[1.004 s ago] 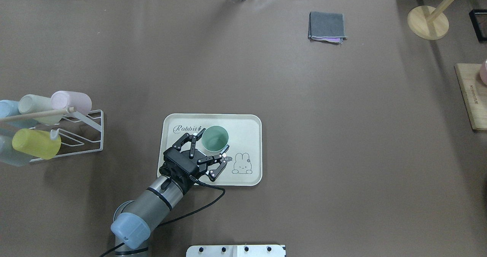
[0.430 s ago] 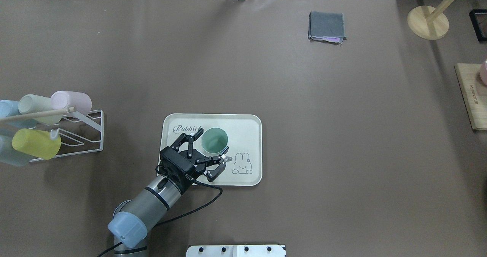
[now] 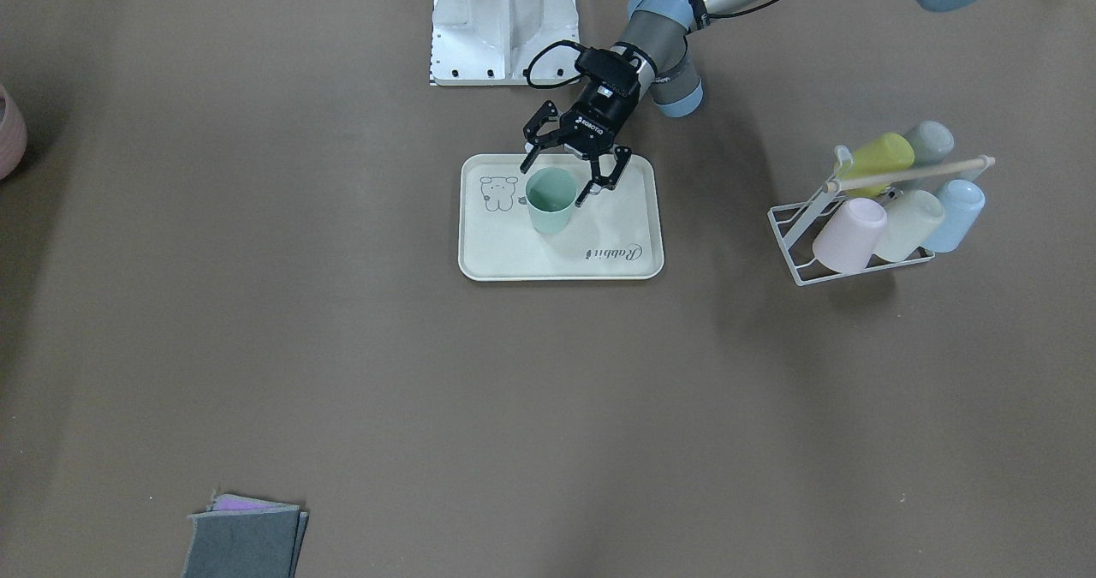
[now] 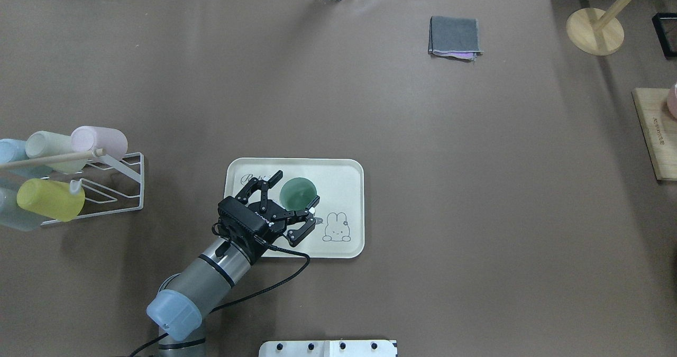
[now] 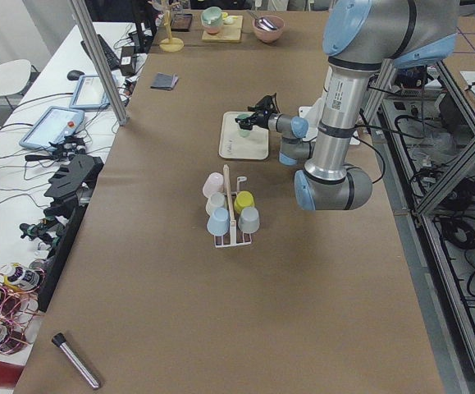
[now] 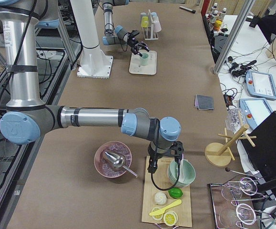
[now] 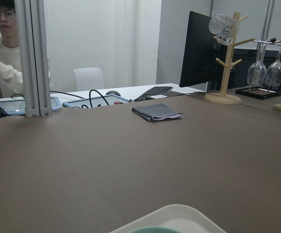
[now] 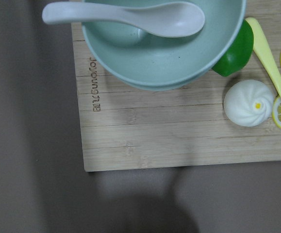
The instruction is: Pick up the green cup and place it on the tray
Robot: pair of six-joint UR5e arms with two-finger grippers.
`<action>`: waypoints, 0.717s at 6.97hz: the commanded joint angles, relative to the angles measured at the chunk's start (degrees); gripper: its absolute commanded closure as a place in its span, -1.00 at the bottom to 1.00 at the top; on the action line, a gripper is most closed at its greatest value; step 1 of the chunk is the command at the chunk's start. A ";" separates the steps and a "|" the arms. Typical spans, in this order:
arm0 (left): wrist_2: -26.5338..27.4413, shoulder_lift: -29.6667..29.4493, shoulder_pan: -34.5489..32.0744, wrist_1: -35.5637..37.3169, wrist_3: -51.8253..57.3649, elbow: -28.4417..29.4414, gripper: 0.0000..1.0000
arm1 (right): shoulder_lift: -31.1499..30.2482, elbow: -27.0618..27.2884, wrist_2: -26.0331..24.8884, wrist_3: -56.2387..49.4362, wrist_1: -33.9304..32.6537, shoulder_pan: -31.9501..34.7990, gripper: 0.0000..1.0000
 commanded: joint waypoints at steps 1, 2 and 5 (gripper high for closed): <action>-1.62 0.67 -2.28 3.22 -0.03 -4.53 -0.95 | 0.21 0.08 0.00 0.00 0.00 0.08 -1.00; -3.98 3.38 -3.60 7.07 -0.12 -9.08 -0.95 | 0.38 0.08 0.00 0.09 0.00 0.00 -1.00; -14.24 7.26 -11.15 16.84 -3.43 -16.32 -0.95 | 0.39 -0.36 0.00 0.09 0.00 0.00 -1.00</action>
